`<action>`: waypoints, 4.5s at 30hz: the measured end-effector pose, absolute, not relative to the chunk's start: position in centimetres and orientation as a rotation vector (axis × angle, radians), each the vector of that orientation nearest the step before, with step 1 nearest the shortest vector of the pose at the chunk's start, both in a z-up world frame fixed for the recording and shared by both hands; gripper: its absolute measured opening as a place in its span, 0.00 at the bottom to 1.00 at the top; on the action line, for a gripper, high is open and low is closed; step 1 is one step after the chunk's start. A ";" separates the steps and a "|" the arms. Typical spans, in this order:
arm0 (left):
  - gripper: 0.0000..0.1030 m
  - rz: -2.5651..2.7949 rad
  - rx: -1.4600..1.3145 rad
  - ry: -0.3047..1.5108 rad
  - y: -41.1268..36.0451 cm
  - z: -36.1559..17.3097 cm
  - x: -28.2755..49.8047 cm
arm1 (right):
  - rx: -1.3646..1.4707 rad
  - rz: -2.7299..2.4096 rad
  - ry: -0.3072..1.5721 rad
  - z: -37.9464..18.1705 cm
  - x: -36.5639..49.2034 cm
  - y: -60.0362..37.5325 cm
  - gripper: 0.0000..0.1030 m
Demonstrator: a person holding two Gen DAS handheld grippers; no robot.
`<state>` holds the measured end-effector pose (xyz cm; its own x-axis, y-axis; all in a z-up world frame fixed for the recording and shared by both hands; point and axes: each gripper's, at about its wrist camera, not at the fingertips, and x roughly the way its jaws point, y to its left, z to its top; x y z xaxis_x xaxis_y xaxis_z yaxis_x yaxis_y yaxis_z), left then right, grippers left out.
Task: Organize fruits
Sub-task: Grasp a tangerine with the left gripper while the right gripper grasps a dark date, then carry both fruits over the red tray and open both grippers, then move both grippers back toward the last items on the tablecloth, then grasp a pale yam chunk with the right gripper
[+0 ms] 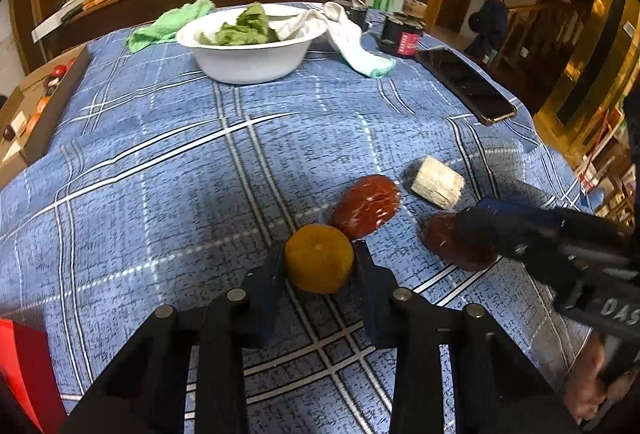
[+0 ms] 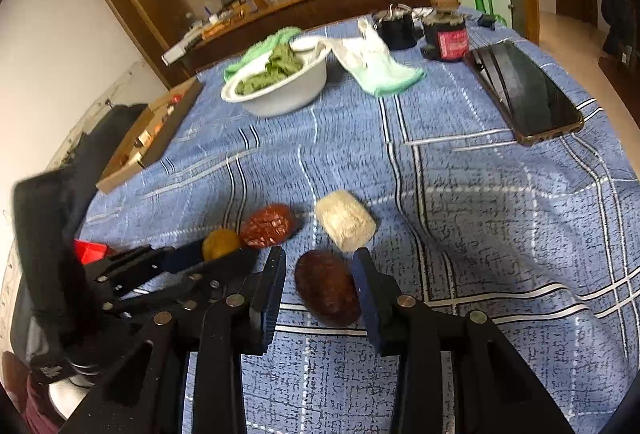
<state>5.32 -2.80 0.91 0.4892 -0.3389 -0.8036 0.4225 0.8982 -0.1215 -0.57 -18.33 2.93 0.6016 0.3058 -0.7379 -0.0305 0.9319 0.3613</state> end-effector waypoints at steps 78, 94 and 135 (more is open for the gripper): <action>0.84 -0.201 -0.452 0.737 22.0 9.7 -8.6 | 0.284 0.389 0.848 9.7 -9.7 -1.8 0.72; 0.84 -0.330 -0.311 0.698 11.6 14.9 -9.6 | 0.489 0.191 0.683 17.4 -12.9 -21.4 0.78; 0.57 -0.349 -0.053 0.808 6.1 10.3 -6.5 | 0.222 0.159 0.945 1.6 3.0 -18.2 0.34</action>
<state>-6.47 6.06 10.31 0.6375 -0.3253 -0.6985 0.2853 0.9417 -0.1782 3.02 -18.20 1.61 0.5763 0.2315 -0.7837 -0.0380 0.9656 0.2573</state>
